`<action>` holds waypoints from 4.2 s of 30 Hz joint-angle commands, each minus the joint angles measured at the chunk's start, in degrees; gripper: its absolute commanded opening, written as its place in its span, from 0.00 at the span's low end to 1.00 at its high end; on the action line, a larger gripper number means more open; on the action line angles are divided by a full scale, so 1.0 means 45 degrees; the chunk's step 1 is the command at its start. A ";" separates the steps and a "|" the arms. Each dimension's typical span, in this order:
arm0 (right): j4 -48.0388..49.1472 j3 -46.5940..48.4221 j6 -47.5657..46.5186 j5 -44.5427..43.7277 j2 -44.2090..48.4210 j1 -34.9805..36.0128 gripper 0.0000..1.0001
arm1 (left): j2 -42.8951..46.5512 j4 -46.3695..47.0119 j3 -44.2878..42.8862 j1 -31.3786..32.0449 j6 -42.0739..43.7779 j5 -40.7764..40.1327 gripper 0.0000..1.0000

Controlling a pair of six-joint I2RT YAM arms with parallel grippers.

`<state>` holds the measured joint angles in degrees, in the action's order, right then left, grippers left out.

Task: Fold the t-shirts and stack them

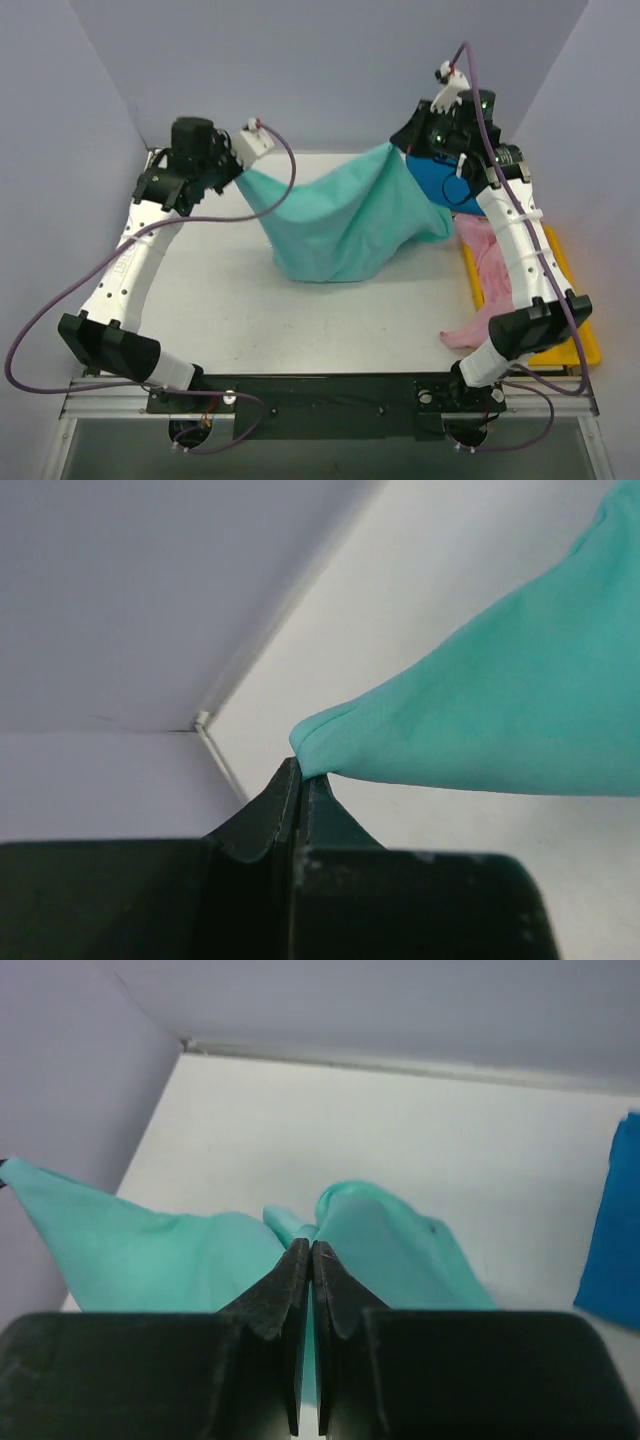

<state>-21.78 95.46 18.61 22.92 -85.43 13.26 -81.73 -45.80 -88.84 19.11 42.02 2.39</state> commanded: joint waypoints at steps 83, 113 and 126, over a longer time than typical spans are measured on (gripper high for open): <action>-0.6194 0.0738 -0.3668 -0.0232 0.2496 -0.1148 0.00 | 0.3065 -0.1378 0.2505 -0.2684 0.1053 -0.0374 0.00; 0.5452 1.0365 0.2373 0.3951 -0.6885 -0.3647 0.00 | -0.9055 0.0366 -1.6477 -0.3545 0.1323 -0.4260 0.00; 0.7127 0.6214 0.1160 0.4709 -0.4381 -0.3688 0.00 | -0.6429 0.2659 -1.1575 -0.4013 0.0975 -0.2197 0.00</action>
<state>4.67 131.68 28.51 39.35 -117.05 -2.57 -118.72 -36.16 -146.36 3.64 47.64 -10.55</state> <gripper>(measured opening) 0.007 0.028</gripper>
